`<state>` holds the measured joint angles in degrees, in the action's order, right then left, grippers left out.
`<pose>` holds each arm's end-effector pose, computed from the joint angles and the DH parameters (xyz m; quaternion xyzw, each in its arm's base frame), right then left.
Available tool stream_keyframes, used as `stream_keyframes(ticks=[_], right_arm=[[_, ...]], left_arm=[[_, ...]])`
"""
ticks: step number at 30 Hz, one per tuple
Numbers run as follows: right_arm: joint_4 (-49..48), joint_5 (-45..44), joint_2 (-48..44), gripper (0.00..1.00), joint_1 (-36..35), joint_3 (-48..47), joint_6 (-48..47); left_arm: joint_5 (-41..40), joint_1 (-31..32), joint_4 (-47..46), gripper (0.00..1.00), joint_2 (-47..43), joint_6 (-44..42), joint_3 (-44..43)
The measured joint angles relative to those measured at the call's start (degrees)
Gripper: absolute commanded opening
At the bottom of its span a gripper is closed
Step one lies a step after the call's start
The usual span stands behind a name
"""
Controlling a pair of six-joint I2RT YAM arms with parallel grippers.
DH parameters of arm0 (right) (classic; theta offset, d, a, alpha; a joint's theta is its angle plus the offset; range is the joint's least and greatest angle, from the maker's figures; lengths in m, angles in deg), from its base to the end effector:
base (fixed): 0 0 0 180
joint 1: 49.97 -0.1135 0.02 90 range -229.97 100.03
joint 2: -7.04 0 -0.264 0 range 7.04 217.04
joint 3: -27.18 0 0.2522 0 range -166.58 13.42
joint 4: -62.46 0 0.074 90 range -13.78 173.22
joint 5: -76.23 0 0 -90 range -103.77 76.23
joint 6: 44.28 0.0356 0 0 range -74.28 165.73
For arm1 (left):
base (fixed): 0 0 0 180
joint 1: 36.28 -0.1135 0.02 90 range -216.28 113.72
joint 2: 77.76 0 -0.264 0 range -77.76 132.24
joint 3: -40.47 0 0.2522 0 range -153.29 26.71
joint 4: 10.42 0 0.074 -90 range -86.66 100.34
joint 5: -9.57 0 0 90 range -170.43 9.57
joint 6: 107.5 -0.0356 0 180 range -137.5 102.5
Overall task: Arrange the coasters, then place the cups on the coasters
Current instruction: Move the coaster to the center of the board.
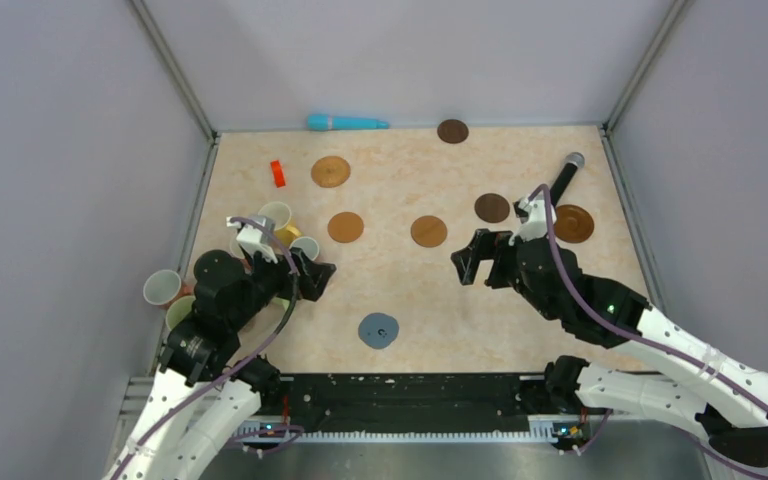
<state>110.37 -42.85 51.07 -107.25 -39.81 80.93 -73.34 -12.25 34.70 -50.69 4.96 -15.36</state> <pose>0.0998 0.1233 0.3510 -0.0237 0.8269 0.2295 0.5128 0.0995 -0.0492 0.3242 0.0480 0.7984 -0.2816 0.5301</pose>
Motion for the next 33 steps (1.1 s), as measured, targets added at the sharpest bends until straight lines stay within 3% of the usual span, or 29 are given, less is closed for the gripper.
stream_keyframes(ticks=[18,21,25,28,29,32,33], right_arm=[[0.00,-0.22,-0.15,0.99,0.00,1.49,3.04],[0.17,-0.37,-0.68,0.94,0.00,1.88,4.22],[0.20,-1.01,-2.93,0.79,0.00,2.01,5.81],[0.02,-1.90,-4.48,0.61,0.00,2.67,6.45],[-0.02,-2.34,-4.85,0.50,0.00,2.95,6.56],[-0.26,-3.78,-5.49,0.02,0.00,3.43,6.27],[-0.48,-4.42,-5.46,0.00,0.00,3.58,6.25]], left_arm=[[-0.02,0.00,-0.11,0.98,-0.35,0.00,0.20],[-0.02,0.00,-0.09,0.98,-0.35,0.00,0.20],[-0.02,0.00,-0.11,0.98,-0.35,0.00,0.20],[-0.02,0.00,-0.11,0.98,-0.35,0.00,0.22],[-0.02,0.00,-0.11,0.98,-0.35,0.02,0.24],[-0.02,0.00,-0.11,0.98,-0.37,0.04,0.31],[-0.02,0.00,-0.11,0.97,-0.37,0.04,0.31]])
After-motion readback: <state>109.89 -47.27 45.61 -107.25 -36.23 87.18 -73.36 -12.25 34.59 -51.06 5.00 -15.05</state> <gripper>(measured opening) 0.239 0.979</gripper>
